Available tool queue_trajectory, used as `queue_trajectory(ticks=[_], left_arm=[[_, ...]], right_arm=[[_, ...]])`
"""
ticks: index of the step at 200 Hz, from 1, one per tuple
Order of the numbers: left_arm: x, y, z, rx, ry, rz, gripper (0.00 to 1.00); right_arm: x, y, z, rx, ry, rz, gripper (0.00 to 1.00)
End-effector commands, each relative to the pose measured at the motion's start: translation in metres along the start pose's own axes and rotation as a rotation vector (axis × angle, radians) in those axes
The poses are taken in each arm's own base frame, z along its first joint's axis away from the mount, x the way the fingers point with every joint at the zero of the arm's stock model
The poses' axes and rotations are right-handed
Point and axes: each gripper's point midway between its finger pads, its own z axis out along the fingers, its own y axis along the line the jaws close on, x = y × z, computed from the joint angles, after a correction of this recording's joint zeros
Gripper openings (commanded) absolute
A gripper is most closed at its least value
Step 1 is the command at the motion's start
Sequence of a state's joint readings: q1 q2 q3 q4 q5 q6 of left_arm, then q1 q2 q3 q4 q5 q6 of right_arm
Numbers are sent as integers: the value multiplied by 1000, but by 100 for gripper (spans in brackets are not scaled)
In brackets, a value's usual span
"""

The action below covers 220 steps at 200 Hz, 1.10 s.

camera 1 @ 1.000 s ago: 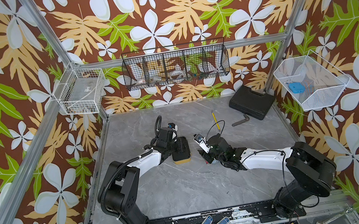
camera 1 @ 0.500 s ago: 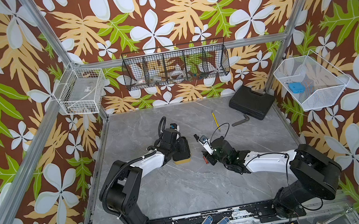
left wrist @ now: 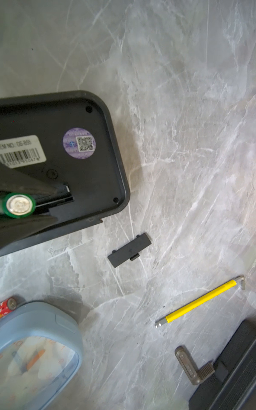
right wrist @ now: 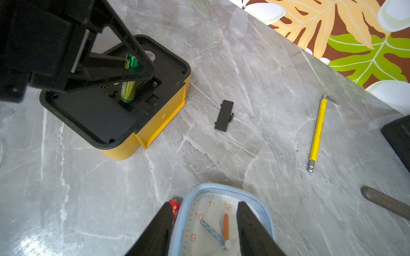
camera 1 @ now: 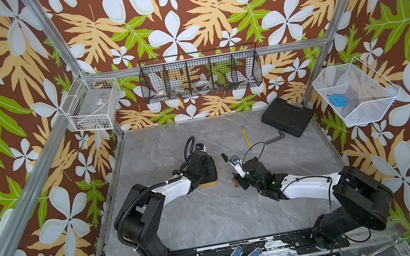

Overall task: Insert the battery into the alarm
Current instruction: Install the battery in the alarm.

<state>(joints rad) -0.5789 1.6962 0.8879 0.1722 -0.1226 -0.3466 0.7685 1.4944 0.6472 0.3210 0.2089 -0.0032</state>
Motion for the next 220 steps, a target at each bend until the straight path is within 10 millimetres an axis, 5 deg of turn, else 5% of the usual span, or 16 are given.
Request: queue_trajectory(ticks=[1, 91, 159, 220], left_arm=[[2, 6, 0, -40, -5, -6, 11], [0, 5, -10, -69, -51, 9, 37], [-54, 0, -53, -44, -154, -8, 58], [-21, 40, -37, 60, 37, -161, 52]], right_arm=[[-8, -2, -1, 14, -32, 25, 50], [-23, -5, -4, 23, -69, 16, 52], [-56, 22, 15, -206, -33, 24, 53], [-78, 51, 62, -358, 184, 15, 39]])
